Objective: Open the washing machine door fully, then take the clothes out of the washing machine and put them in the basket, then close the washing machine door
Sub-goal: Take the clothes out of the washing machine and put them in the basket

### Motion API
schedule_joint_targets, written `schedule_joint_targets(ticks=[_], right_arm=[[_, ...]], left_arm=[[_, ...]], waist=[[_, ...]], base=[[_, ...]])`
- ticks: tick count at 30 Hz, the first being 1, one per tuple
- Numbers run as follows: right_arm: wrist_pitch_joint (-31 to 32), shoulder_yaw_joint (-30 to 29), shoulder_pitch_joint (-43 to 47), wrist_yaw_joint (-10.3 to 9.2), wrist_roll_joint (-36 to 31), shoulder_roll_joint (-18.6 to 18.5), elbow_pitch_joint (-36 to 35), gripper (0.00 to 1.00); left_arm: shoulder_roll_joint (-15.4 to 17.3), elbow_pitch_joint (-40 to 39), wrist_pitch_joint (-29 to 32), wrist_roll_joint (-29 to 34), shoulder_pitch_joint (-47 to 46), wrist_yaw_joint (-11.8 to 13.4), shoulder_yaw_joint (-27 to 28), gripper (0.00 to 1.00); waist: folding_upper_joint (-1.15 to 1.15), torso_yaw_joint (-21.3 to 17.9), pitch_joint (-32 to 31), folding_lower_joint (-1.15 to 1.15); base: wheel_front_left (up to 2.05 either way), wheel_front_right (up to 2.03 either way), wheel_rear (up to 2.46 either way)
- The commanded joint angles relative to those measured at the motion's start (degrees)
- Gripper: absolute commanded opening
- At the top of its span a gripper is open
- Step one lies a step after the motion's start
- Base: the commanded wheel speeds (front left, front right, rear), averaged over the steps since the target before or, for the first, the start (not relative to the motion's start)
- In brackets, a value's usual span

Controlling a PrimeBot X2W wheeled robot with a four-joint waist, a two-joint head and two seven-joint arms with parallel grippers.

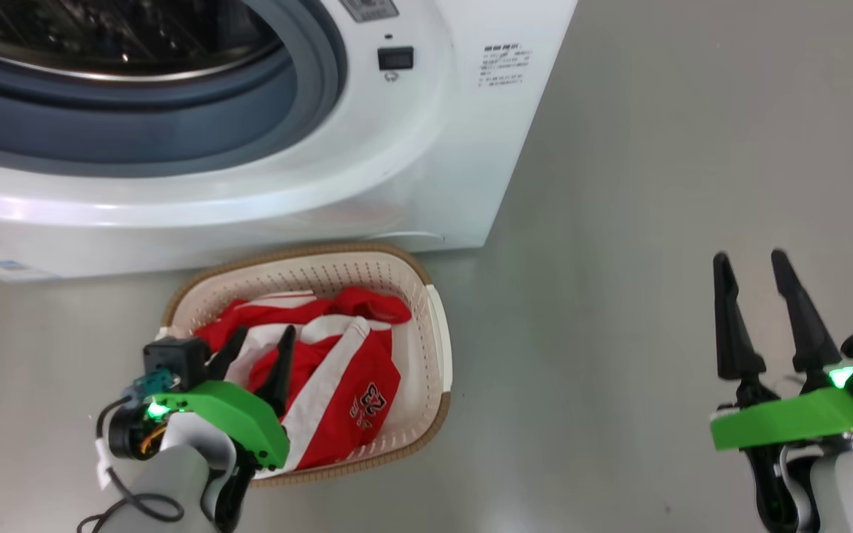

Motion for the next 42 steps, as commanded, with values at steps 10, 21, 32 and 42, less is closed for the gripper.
schedule_joint_targets(ticks=[10, 21, 32, 42], right_arm=[[-0.37, 1.44, 3.72, 0.36, -1.65, -0.41, 0.43, 1.0], [-0.37, 2.09, 7.32, 0.36, -1.7, -1.68, 1.95, 1.0], [-0.37, 1.65, 11.62, 0.36, -1.31, -2.65, 2.4, 1.0], [-0.37, 0.06, 15.1, 0.36, -1.17, -2.68, 1.95, 1.0]], left_arm=[[-0.17, -11.21, -0.7, 10.62, 8.2, -0.32, 13.4, 1.0], [-1.33, -21.89, -0.7, 16.09, 16.85, -0.32, 19.46, 1.0], [-1.65, -31.17, -0.7, 20.09, 24.72, -0.32, 22.88, 1.0], [-2.18, -40.0, -0.7, 22.04, 32.24, -0.32, 25.78, 1.0]], waist=[[0.0, 1.23, -7.65, 0.0], [0.0, 1.95, -14.97, 0.0], [0.0, 2.91, -20.31, 0.0], [0.0, 3.55, -23.12, 0.0]], base=[[0.0, 0.0, 0.0], [0.0, 0.0, 0.0], [0.0, 0.0, 0.0], [0.0, 0.0, 0.0]])
